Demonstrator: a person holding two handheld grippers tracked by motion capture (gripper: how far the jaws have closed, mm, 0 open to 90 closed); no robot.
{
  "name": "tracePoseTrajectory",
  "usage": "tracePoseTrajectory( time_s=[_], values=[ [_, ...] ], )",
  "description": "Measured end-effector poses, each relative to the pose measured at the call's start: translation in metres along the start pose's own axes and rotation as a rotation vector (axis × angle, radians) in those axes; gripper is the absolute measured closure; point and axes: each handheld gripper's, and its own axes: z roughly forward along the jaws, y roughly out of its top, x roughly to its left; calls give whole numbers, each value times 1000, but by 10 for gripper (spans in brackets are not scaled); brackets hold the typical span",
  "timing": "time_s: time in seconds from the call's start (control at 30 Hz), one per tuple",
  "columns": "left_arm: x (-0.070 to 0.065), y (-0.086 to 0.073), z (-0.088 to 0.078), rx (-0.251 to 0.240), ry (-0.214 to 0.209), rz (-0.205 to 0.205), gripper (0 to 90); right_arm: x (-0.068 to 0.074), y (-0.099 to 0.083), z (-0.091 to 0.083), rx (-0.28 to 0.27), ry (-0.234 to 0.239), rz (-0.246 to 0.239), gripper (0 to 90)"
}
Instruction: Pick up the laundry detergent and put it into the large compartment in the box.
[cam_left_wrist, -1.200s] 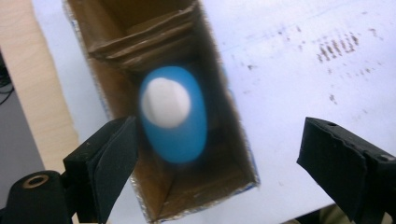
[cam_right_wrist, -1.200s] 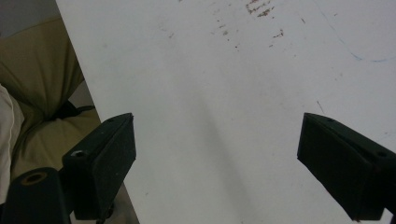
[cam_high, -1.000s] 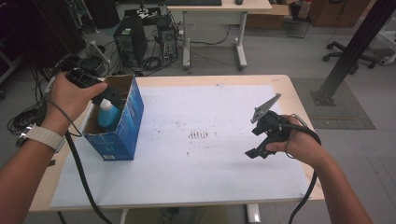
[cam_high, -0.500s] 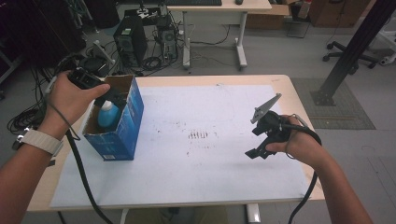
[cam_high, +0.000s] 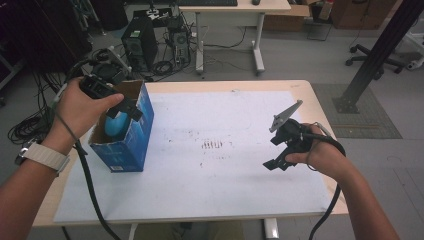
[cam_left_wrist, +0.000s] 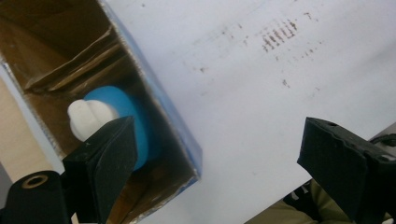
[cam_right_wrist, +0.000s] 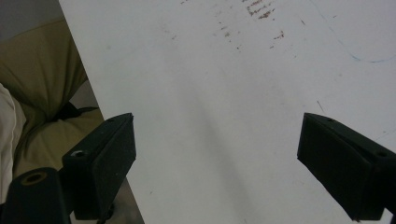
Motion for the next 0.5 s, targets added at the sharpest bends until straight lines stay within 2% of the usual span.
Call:
tracePoseTrajectory(
  time_s=[0.5],
  values=[
    [-16, 1, 0, 10, -36, 98, 120, 1, -1, 0, -2, -1, 1, 117]
  ],
)
